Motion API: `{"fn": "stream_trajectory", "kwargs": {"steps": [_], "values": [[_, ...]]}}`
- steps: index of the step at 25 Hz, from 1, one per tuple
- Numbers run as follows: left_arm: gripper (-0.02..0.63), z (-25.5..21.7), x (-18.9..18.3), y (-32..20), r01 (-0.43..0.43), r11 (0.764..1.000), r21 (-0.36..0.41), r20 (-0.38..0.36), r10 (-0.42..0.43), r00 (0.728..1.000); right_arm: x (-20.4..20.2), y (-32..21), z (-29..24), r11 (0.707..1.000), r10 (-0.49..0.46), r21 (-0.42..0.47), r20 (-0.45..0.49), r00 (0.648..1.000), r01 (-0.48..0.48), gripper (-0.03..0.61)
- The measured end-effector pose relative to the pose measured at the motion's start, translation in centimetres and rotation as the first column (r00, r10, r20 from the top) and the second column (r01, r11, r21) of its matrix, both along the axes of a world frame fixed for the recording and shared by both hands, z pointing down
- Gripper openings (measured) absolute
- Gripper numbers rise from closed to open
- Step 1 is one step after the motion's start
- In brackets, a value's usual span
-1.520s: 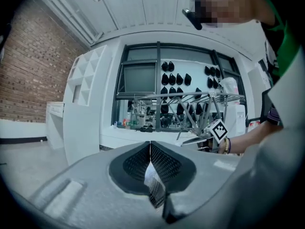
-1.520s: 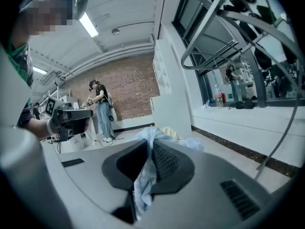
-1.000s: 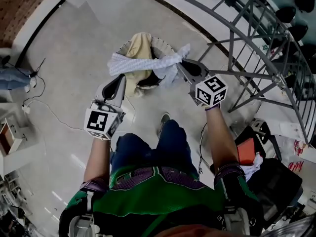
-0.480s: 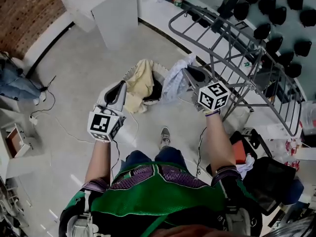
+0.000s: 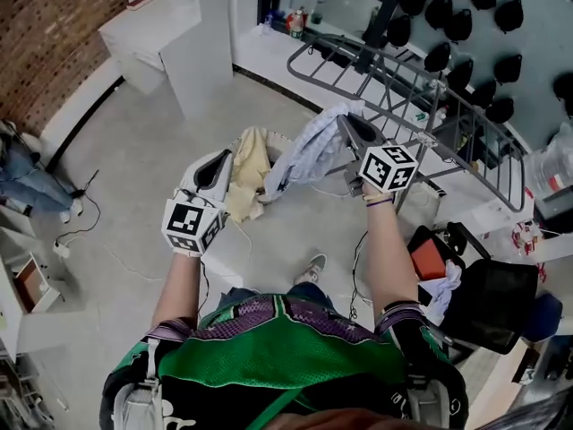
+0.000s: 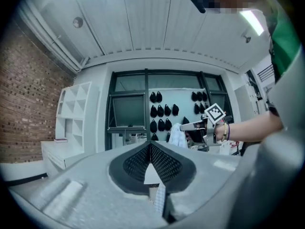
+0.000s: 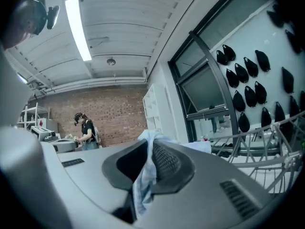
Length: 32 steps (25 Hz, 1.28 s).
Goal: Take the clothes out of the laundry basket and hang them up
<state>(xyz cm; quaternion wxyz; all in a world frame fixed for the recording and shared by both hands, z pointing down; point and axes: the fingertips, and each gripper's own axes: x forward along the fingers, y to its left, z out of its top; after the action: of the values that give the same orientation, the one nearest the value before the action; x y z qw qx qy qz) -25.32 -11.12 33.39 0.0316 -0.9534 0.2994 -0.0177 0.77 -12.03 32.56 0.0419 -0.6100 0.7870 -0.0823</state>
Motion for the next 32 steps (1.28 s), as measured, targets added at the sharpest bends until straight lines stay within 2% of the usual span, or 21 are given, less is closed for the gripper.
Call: {"fn": "stream_trajectory", "kwargs": {"steps": [3,5,7,10,14,20,27,32], "values": [[0.018,-2.2,1.0,0.8,-0.036,0.998,0.057,-0.012,0.037,0.999,-0.2,1.6,-2.5,0.999,0.023,0.035,0.030,0.999,-0.024,0.037],[0.018,-3.6,2.4,1.0,-0.055,0.996,0.067,-0.042,0.057,0.997,0.4,2.7,-4.3,0.998,0.036,0.051,0.033,0.999,-0.037,0.037],[0.018,-4.6,4.4,1.2,-0.083,0.994,0.065,-0.069,0.088,0.994,1.3,3.8,-5.9,0.997,0.053,0.061,0.031,0.998,-0.055,0.037],[0.018,-5.4,8.2,2.3,-0.127,0.988,0.088,-0.060,0.133,0.989,3.1,6.1,-7.7,0.994,0.084,0.073,0.034,0.996,-0.086,0.037],[0.018,-6.0,14.1,4.3,-0.173,0.976,0.130,-0.029,0.178,0.984,7.1,8.8,-10.3,0.988,0.112,0.106,0.033,0.993,-0.115,0.037],[0.018,-6.3,23.2,7.3,-0.272,0.957,0.100,-0.078,0.280,0.957,14.2,12.3,-12.7,0.974,0.173,0.143,0.034,0.984,-0.176,0.037],[0.018,-6.0,33.9,11.4,-0.350,0.931,0.103,-0.068,0.357,0.932,22.5,15.5,-14.6,0.962,0.213,0.170,0.017,0.977,-0.212,0.037],[0.018,-4.9,38.9,14.3,-0.408,0.910,0.073,-0.062,0.412,0.909,26.7,17.7,-15.1,0.954,0.230,0.192,0.030,0.973,-0.231,0.037]]}}
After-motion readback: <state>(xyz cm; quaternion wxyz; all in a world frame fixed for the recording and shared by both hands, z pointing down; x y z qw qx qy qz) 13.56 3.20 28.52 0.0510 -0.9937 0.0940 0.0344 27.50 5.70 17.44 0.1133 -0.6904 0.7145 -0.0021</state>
